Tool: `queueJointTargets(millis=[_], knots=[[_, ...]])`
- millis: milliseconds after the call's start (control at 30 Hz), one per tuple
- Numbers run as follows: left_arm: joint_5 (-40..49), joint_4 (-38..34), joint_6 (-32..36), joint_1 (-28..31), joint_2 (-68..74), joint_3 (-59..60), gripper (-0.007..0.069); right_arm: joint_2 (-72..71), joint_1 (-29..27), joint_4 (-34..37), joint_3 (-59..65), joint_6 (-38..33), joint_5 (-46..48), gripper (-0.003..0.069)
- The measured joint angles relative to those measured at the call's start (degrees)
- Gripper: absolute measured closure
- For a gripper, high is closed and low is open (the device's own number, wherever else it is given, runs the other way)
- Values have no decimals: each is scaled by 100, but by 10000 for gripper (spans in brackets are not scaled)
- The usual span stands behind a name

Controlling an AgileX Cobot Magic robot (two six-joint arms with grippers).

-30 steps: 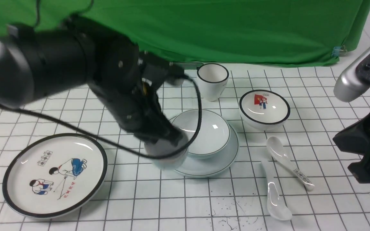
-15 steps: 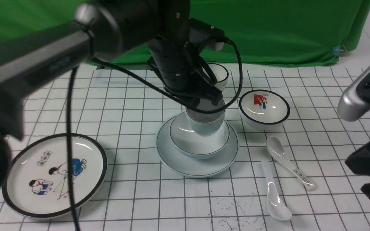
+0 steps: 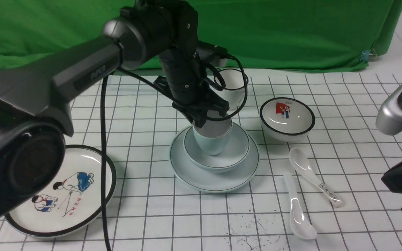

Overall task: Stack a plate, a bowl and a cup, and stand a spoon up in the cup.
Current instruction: Use the left arm to put the blue teacup into the blue rice bowl in the middle, then use the right arm to grab a blue soup spoon

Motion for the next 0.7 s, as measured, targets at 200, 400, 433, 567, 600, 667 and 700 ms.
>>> queueJointTargets(millis=[200, 400, 433, 567, 600, 667, 700], knots=[[21, -31, 6, 1, 17, -55, 396, 0, 0, 0, 0, 0, -121, 613], [278, 105, 6, 1, -316, -592, 214, 122, 0, 0, 0, 234, -226, 497], [278, 122, 13, 1, -441, -683, 204, 164, 0, 0, 0, 303, -232, 464], [278, 227, 13, 1, -1157, -943, 217, 569, 0, 0, 0, 494, -337, 305], [277, 307, 13, 1, -1532, -972, 257, 794, 0, 0, 0, 593, -452, 253], [277, 486, 13, 1, -1938, -966, 325, 1068, 0, 0, 0, 691, -634, 218], [277, 574, 13, 1, -2120, -927, 362, 1196, 0, 0, 0, 756, -712, 206]])
